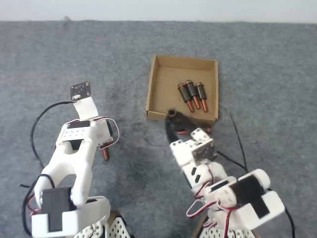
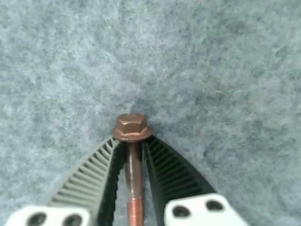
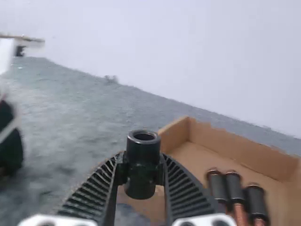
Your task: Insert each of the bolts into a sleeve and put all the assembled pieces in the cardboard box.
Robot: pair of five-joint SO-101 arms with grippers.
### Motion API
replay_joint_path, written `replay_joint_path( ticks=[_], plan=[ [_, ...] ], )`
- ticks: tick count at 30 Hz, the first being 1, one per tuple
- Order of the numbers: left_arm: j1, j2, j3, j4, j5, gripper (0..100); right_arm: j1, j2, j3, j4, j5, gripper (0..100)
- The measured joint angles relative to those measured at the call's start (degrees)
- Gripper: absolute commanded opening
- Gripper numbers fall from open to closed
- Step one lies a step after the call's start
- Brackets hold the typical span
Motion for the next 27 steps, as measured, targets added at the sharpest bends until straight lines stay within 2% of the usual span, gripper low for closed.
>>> replay_joint_path(
  ticks=[6, 19, 22, 27],
  plan=[
    [0.0, 0.0, 0.0, 0.0, 0.0, 1, -7.9, 0.8, 0.0, 0.0, 0.0, 0.6],
    [0.0, 0.0, 0.0, 0.0, 0.0, 1, -8.8, 1.4, -0.7, 1.5, 0.0, 0.6],
    [0.4, 0.0, 0.0, -3.9, 0.0, 1, -8.8, 1.4, -1.0, 6.3, 0.0, 0.6],
    [3.3, 0.0, 0.0, -14.9, 0.0, 1, -8.8, 1.4, -1.0, 9.9, 0.0, 0.6]
  ],
)
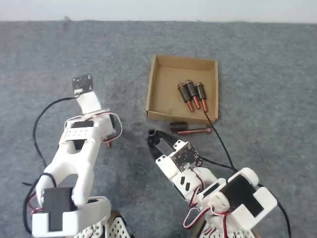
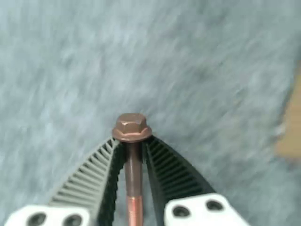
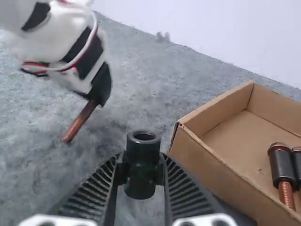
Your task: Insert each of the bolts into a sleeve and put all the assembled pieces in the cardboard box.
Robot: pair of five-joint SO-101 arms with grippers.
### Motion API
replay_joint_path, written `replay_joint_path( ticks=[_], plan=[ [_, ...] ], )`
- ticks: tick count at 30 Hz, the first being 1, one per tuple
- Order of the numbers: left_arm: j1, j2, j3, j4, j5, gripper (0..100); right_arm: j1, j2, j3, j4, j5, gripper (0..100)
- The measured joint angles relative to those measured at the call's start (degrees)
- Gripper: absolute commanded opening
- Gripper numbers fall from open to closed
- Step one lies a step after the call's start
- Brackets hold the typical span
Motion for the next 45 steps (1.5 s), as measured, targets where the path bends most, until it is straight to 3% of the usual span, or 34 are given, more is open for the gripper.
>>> replay_joint_path(
  ticks=[4, 13, 45],
  plan=[
    [1.8, 0.0, 0.0, -7.4, 0.0, 1, 0.0, 0.0, 0.0, 0.3, 0.0, 0.6],
    [6.9, -1.2, 0.0, -15.1, 0.0, 1, 0.0, 0.0, 0.0, 0.3, 0.0, 0.6],
    [17.9, -56.2, 29.2, -15.9, -0.1, 1, 0.0, 0.0, 0.0, 0.3, 0.0, 0.6]
  ],
)
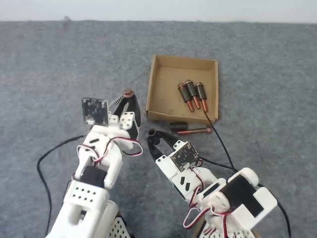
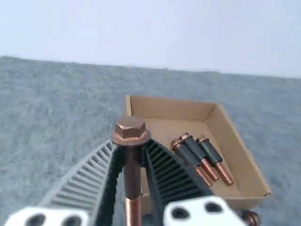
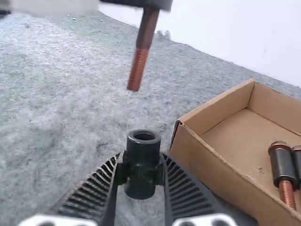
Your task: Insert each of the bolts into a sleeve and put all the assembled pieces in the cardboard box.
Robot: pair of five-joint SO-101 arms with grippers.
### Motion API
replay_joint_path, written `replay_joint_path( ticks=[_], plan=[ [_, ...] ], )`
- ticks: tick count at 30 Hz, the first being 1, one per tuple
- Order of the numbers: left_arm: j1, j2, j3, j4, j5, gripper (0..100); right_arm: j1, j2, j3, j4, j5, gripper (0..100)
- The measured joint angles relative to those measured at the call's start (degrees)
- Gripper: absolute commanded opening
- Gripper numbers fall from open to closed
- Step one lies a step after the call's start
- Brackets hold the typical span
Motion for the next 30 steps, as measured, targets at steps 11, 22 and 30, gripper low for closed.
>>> replay_joint_path(
  ticks=[11, 22, 30],
  plan=[
    [1.8, -9.6, 2.2, 6.7, 8.9, 1, -0.2, 0.0, 0.0, 0.0, 0.0, 0.6],
    [3.3, -14.1, 4.2, 9.4, 9.2, 1, -3.7, 0.0, 0.2, 0.0, 0.0, 0.6],
    [3.4, -14.3, 5.5, 10.1, 9.4, 1, -4.0, 0.0, 0.2, 0.0, 0.0, 0.6]
  ],
)
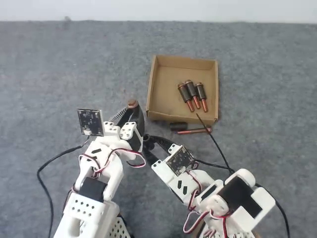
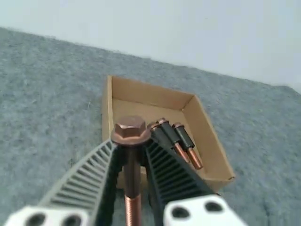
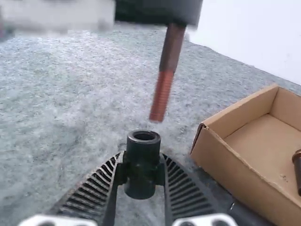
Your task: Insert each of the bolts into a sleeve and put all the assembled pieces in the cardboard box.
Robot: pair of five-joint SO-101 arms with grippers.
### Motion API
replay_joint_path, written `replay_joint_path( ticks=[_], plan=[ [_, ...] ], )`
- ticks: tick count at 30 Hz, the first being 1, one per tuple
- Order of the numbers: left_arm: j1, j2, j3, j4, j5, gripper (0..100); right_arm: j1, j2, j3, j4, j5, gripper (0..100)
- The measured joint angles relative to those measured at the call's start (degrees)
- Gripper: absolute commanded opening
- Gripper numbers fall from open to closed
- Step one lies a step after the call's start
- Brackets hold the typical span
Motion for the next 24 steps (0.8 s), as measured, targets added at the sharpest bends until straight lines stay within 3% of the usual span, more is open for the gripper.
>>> replay_joint_path(
  ticks=[24],
  plan=[
    [1.8, 0.0, 0.0, 1.4, -0.2, 1, -0.1, 0.0, 0.0, 0.0, 0.0, 0.6]
  ],
)
